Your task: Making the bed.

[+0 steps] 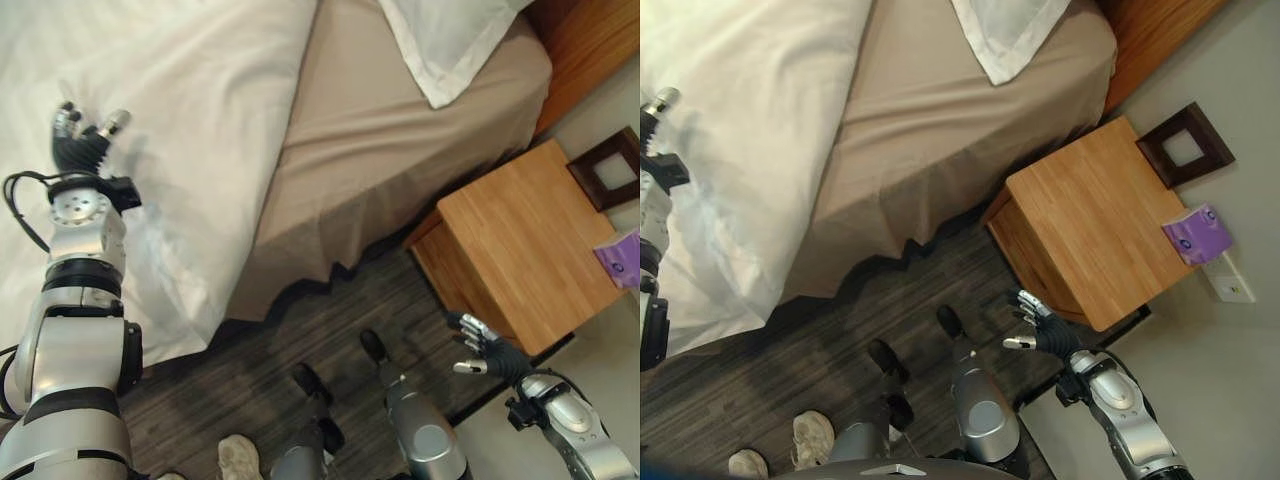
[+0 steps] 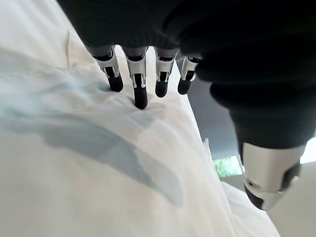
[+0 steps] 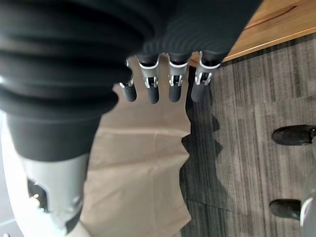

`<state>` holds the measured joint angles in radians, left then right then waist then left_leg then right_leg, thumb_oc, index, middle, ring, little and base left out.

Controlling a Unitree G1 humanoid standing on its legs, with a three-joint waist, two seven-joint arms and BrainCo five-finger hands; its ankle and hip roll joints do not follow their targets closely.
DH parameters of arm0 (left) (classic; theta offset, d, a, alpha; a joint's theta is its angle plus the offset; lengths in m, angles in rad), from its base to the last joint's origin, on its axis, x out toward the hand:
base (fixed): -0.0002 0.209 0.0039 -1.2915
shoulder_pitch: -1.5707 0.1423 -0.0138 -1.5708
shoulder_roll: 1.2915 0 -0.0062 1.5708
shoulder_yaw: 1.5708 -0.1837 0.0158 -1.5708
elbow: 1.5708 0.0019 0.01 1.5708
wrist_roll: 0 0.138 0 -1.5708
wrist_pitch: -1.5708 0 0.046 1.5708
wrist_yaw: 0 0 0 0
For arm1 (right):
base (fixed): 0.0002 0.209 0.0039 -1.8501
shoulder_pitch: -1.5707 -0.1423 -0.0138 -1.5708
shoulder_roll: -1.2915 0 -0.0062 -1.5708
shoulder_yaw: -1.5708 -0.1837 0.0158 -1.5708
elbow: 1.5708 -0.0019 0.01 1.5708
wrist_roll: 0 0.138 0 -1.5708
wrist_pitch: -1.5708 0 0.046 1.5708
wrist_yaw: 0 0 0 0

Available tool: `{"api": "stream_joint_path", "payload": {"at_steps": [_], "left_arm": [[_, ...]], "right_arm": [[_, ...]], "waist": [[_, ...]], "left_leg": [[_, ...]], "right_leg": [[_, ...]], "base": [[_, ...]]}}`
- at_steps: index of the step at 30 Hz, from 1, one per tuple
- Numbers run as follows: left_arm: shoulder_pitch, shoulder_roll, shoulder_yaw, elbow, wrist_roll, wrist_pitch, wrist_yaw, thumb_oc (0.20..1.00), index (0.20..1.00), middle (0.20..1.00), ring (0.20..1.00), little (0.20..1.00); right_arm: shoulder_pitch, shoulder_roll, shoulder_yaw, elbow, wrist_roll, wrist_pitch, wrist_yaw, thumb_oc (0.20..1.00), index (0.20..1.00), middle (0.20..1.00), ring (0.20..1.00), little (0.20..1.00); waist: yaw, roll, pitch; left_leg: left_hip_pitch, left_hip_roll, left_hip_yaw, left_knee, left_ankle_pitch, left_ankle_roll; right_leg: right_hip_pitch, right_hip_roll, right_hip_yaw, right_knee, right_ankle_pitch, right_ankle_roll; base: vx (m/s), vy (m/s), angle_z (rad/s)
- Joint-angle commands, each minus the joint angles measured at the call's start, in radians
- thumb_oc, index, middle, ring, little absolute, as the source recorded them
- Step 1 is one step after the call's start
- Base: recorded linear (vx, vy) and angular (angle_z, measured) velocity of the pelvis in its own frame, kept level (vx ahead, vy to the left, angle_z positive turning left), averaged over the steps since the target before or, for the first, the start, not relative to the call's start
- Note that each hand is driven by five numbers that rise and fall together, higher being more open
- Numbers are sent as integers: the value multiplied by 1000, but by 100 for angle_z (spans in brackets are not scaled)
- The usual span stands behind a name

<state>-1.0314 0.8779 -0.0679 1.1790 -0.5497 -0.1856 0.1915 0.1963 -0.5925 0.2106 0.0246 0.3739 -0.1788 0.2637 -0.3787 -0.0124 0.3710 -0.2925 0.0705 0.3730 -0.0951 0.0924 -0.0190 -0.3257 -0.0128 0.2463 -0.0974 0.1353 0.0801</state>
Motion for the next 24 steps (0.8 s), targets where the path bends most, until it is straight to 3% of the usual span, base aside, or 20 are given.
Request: {"api": "stream_joint_path", "payload": {"at_steps": [1,2,3,4,17,24], "left_arm": [[-62,82,-39,42,-42,-19,-2,1000,1000,1000,1000,1000],[-65,78,-63,42,-22,-11,-22,928,928,928,928,928],[-67,76,-76,40,-6,-8,-31,539,539,539,539,539],[-72,71,-92,36,11,-8,-36,200,200,200,200,200],[-198,-64,-324,-117,195,-23,-60,200,200,200,200,200],[-166,-242,-399,-357,207,-56,-74,200,200,200,200,200]], "right_arm": [[-23,-1,-30,1,47,-40,-23,1000,1000,1000,1000,1000],[-34,-9,-27,3,45,-42,-22,1000,1000,1000,1000,1000],[-40,-10,-25,4,43,-43,-23,1000,1000,1000,1000,1000],[-48,-12,-22,5,42,-44,-24,1000,1000,1000,1000,1000],[-69,-13,-14,49,50,-58,-22,1000,1000,1000,1000,1000],[-81,-8,-9,91,25,-60,-37,1000,1000,1000,1000,1000]], "waist": [[33,7,-29],[29,8,-17],[28,9,-13],[27,11,-11],[7,37,-3],[-9,80,1]], "left_leg": [[88,26,3,8,-13,-69],[76,25,6,8,-13,-69],[73,25,9,8,-12,-70],[72,25,11,8,-13,-70],[100,25,20,8,-19,-69],[124,7,-2,8,-26,-60]], "right_leg": [[-52,-4,-56,32,31,68],[-61,-1,-53,27,35,68],[-66,-1,-51,27,37,69],[-68,1,-47,26,37,70],[-53,3,-31,24,36,75],[-21,-14,-35,24,35,76]], "base": [[-2,-17,-4],[-3,-9,-5],[-6,-7,-6],[-1,-1,-4],[-2,-3,-1],[-16,3,5]]}}
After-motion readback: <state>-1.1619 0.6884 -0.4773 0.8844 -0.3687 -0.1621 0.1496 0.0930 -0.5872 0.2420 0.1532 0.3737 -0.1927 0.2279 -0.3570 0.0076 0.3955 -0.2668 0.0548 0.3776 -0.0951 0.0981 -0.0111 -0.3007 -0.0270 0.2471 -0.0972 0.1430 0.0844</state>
